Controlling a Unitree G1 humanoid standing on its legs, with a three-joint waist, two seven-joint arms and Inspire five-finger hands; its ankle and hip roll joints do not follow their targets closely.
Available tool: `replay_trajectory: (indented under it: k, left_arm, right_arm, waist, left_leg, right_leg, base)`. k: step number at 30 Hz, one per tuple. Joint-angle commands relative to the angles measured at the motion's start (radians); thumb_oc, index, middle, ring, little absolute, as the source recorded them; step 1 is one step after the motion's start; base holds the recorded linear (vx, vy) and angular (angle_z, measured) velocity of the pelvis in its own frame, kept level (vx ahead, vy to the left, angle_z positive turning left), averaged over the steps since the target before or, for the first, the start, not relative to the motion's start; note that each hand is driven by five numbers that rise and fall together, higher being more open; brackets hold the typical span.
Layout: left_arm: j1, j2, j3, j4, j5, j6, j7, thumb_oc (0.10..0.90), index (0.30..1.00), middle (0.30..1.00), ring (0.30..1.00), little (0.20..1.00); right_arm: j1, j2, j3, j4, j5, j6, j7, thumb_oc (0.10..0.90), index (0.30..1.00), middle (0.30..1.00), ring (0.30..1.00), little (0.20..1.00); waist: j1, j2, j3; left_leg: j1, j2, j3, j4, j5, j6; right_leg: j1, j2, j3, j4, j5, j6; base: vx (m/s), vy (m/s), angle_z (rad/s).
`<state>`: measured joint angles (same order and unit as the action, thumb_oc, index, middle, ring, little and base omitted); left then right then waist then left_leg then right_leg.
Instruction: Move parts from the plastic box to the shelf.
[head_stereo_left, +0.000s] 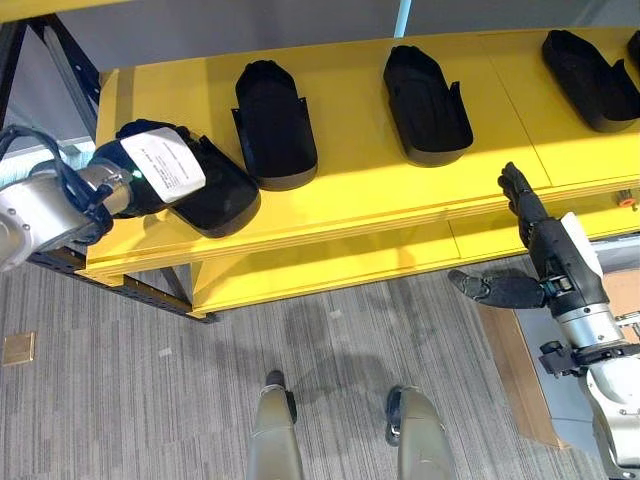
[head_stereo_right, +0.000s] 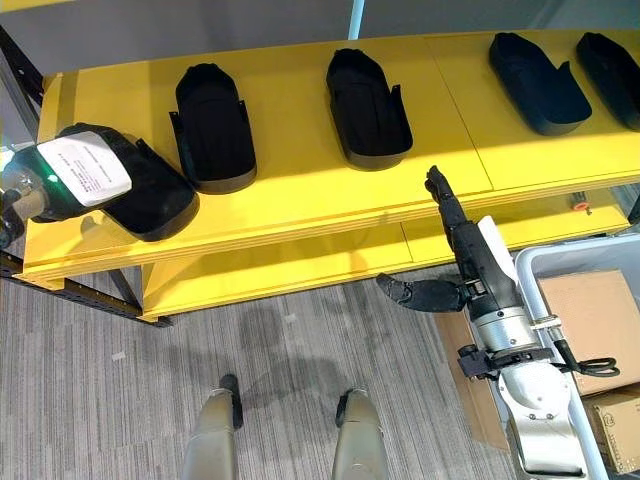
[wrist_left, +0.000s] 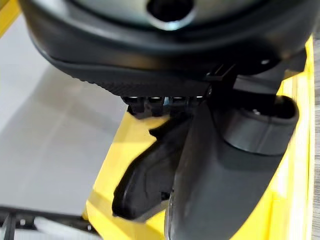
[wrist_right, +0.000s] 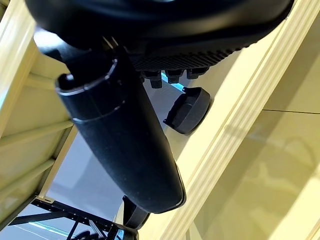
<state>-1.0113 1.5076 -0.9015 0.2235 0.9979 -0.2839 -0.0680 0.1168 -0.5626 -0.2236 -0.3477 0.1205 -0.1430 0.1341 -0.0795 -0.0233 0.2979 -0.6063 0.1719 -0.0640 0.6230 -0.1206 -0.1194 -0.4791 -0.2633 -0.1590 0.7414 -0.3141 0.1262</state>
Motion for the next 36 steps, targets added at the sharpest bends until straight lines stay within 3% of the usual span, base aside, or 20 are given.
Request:
replay_trajectory:
  k: [1,10,15,16,18,19,20,21,22,25,27,28,30,31,36]
  left_arm:
    - [0.023,0.029,0.196,0.027,0.037,0.098,0.049,0.9,1.0,1.0,1.0,1.0]
    - [0.192,0.0,0.397,0.045,0.012,0.136,0.075,0.9,1.0,1.0,1.0,1.0]
    - [0.279,-0.036,0.565,0.078,-0.06,0.183,0.141,0.9,1.0,1.0,1.0,1.0]
    - [0.25,0.063,0.664,0.116,-0.285,0.168,0.114,0.9,1.0,1.0,1.0,1.0]
    - [0.325,0.087,0.735,0.114,-0.341,0.136,0.167,0.9,1.0,1.0,1.0,1.0]
    - [0.445,0.081,0.809,0.052,-0.413,0.103,0.175,0.9,1.0,1.0,1.0,1.0]
    - [0.478,0.08,0.842,0.047,-0.413,0.103,0.175,0.9,1.0,1.0,1.0,1.0]
    - [0.644,0.044,0.994,0.013,-0.446,0.114,0.191,0.9,1.0,1.0,1.0,1.0]
    - [0.693,0.026,1.043,0.006,-0.473,0.112,0.183,0.9,1.0,1.0,1.0,1.0]
    - [0.91,-0.065,1.285,-0.065,-0.55,0.122,0.171,0.9,1.0,1.0,1.0,1.0]
    - [0.991,-0.128,1.384,-0.112,-0.634,0.126,0.149,0.9,1.0,1.0,1.0,1.0]
    - [0.994,-0.184,1.41,-0.115,-0.71,0.129,0.156,0.9,1.0,1.0,1.0,1.0]
    - [0.996,-0.221,1.43,-0.132,-0.777,0.135,0.145,0.9,1.0,1.0,1.0,1.0]
    - [0.968,-0.29,1.427,-0.148,-0.899,0.128,0.154,0.9,1.0,1.0,1.0,1.0]
    - [0.89,-0.464,1.358,-0.175,-1.221,0.088,0.163,0.9,1.0,1.0,1.0,1.0]
  right_arm:
    - [-0.062,0.007,-0.135,-0.116,0.007,-0.075,-0.037,0.9,1.0,1.0,1.0,1.0]
    - [-0.063,0.011,-0.13,-0.121,0.008,-0.077,-0.039,0.9,1.0,1.0,1.0,1.0]
    - [-0.073,-0.001,-0.113,-0.112,0.02,-0.086,-0.045,0.9,1.0,1.0,1.0,1.0]
    - [-0.073,-0.003,-0.135,-0.086,0.039,-0.088,-0.041,0.9,1.0,1.0,1.0,1.0]
    - [-0.047,0.018,-0.16,-0.114,0.055,-0.105,-0.031,0.9,1.0,1.0,1.0,1.0]
    - [-0.032,0.026,-0.165,-0.11,0.059,-0.14,-0.044,0.9,1.0,1.0,1.0,1.0]
    - [-0.033,0.023,-0.162,-0.11,0.059,-0.141,-0.044,0.9,1.0,1.0,1.0,1.0]
    - [-0.017,0.024,-0.172,-0.112,0.037,-0.15,-0.054,0.9,1.0,1.0,1.0,1.0]
    - [-0.012,0.025,-0.183,-0.11,0.029,-0.143,-0.05,0.9,1.0,1.0,1.0,1.0]
    - [-0.027,0.012,-0.175,-0.121,0.032,-0.134,-0.042,0.9,1.0,1.0,1.0,1.0]
    - [-0.04,0.014,-0.173,-0.126,0.035,-0.126,-0.039,0.9,1.0,1.0,1.0,1.0]
    - [-0.052,0.021,-0.165,-0.125,0.04,-0.122,-0.039,0.9,1.0,1.0,1.0,1.0]
    - [-0.059,0.021,-0.161,-0.124,0.043,-0.116,-0.039,0.9,1.0,1.0,1.0,1.0]
    - [-0.068,0.028,-0.151,-0.125,0.044,-0.11,-0.038,0.9,1.0,1.0,1.0,1.0]
    - [-0.091,0.036,-0.127,-0.114,0.042,-0.1,-0.055,0.9,1.0,1.0,1.0,1.0]
  waist:
    - [-0.002,-0.012,-0.049]
    - [0.007,-0.009,-0.052]
    - [0.004,-0.005,-0.055]
    - [0.013,0.002,-0.061]
    - [0.032,-0.001,-0.063]
    - [0.054,-0.002,-0.07]
    - [0.053,0.001,-0.064]
    - [0.081,0.003,-0.064]
    - [0.086,0.002,-0.069]
    - [0.062,0.011,-0.065]
    - [0.048,0.011,-0.065]
    - [0.038,0.008,-0.067]
    - [0.033,0.009,-0.067]
    - [0.029,0.005,-0.069]
    - [0.025,0.006,-0.064]
  left_leg:
    - [0.066,-0.003,0.048,-0.013,-0.077,0.099]
    - [0.076,-0.006,0.046,-0.017,-0.076,0.099]
    - [0.082,-0.005,0.048,-0.024,-0.072,0.099]
    - [0.08,-0.005,0.046,-0.025,-0.067,0.101]
    - [0.08,-0.008,0.044,-0.021,-0.065,0.098]
    - [0.091,-0.012,0.034,-0.027,-0.084,0.092]
    - [0.084,-0.009,0.042,-0.028,-0.065,0.098]
    - [0.085,-0.01,0.042,-0.031,-0.063,0.097]
    - [0.093,-0.012,0.035,-0.03,-0.081,0.091]
    - [0.097,-0.009,0.036,-0.031,-0.084,0.09]
    - [0.099,-0.009,0.036,-0.034,-0.083,0.089]
    - [0.101,-0.009,0.036,-0.036,-0.082,0.089]
    - [0.101,-0.01,0.035,-0.038,-0.081,0.089]
    - [0.104,-0.011,0.036,-0.04,-0.08,0.088]
    - [0.107,-0.011,0.036,-0.038,-0.076,0.086]
  right_leg:
    - [0.114,0.033,0.01,-0.102,0.01,-0.038]
    - [0.121,0.03,0.006,-0.1,0.008,-0.038]
    - [0.126,0.028,0.006,-0.1,0.007,-0.039]
    - [0.125,0.028,0.002,-0.101,0.01,-0.039]
    - [0.127,0.025,0.001,-0.1,0.008,-0.038]
    - [0.137,0.028,0.008,-0.105,-0.005,-0.033]
    - [0.129,0.025,-0.002,-0.105,0.01,-0.038]
    - [0.127,0.025,-0.002,-0.102,0.01,-0.04]
    - [0.133,0.028,0.006,-0.102,-0.004,-0.035]
    - [0.133,0.03,0.007,-0.102,-0.007,-0.038]
    - [0.134,0.032,0.006,-0.104,-0.006,-0.04]
    - [0.134,0.034,0.008,-0.104,-0.005,-0.042]
    - [0.134,0.035,0.008,-0.106,-0.005,-0.043]
    - [0.135,0.036,0.008,-0.106,-0.005,-0.045]
    - [0.135,0.039,0.008,-0.101,-0.006,-0.053]
  base:
    - [0.0,0.0,0.0]
    - [0.0,0.0,0.0]
    - [0.0,0.0,0.0]
    - [0.0,0.0,0.0]
    - [0.04,-0.005,0.02]
    - [0.0,-0.004,0.04]
    - [-0.01,-0.01,0.09]
    - [-0.02,-0.009,0.05]
    - [0.06,-0.026,0.08]
    - [0.02,-0.007,0.02]
    - [0.0,0.0,0.0]
    - [0.0,0.0,0.0]
    - [0.0,0.0,0.0]
    - [0.0,0.0,0.0]
    - [0.0,0.0,0.0]
